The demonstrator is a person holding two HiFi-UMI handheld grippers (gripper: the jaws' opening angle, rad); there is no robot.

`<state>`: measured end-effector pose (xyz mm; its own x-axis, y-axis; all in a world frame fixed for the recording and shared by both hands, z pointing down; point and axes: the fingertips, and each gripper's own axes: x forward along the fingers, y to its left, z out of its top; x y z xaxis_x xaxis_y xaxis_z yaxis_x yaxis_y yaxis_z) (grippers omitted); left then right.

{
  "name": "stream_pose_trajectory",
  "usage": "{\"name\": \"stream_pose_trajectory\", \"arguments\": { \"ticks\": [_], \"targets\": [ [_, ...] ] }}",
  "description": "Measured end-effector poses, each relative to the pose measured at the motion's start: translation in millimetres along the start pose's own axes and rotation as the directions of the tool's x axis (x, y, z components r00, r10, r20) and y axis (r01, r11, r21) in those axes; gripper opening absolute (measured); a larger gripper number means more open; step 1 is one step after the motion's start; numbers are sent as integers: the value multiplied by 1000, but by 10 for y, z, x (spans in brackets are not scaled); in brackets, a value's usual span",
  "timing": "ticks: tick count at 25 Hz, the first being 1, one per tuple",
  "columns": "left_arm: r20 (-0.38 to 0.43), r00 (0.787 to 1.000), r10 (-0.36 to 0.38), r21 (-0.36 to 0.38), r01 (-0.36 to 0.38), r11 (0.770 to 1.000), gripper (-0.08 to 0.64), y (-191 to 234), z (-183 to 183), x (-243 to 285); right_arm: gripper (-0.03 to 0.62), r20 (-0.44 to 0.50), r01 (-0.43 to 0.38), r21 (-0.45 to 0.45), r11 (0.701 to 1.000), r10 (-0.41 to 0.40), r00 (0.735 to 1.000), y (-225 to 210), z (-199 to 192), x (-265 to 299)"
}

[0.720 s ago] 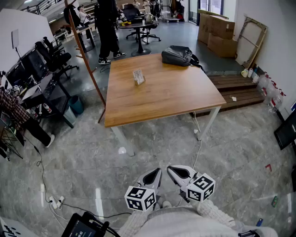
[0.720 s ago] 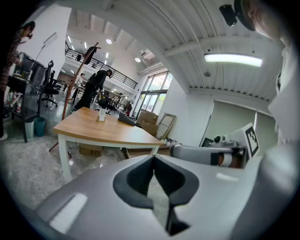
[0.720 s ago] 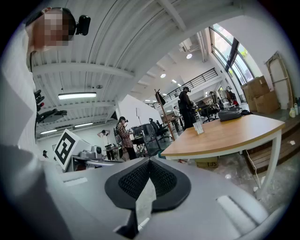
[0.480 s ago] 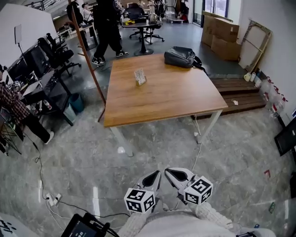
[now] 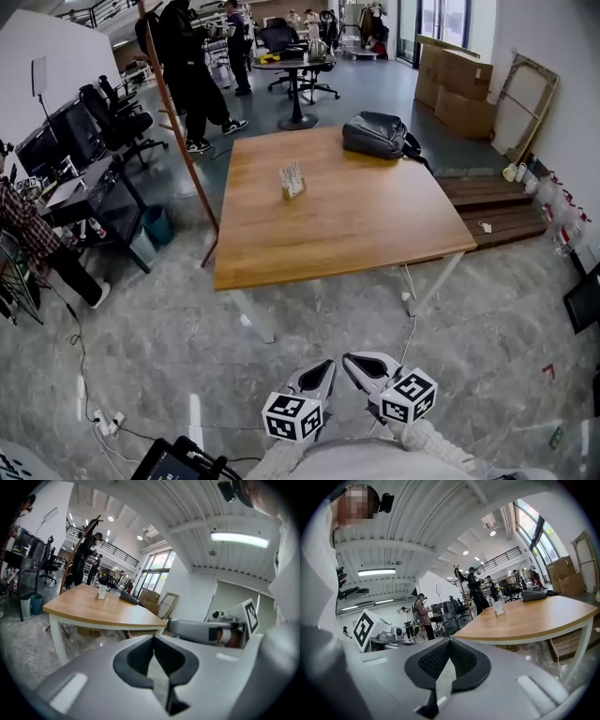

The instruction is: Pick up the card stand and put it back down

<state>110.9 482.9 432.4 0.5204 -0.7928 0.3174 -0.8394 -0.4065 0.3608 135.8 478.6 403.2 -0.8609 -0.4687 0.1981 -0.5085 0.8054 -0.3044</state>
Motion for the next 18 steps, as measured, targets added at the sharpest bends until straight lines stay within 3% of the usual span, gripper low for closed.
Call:
{"name": "stream_pose_trajectory", "arguments": {
  "ticks": [6, 13, 18],
  "targets": [
    [9, 1000, -13, -5, 13, 1000, 8, 599, 503, 449, -2, 27, 17, 19, 1000, -18, 999, -490, 357, 711],
    [20, 998, -55, 72, 53, 996, 8, 1318, 1279, 945, -2, 58, 49, -6, 999, -48, 997, -1027, 885, 1500],
    [-1, 999, -43, 49, 43, 998, 8, 1766, 1446, 1239, -2, 52, 91, -8, 996, -91, 995, -1373, 1000, 1865]
  ]
}}
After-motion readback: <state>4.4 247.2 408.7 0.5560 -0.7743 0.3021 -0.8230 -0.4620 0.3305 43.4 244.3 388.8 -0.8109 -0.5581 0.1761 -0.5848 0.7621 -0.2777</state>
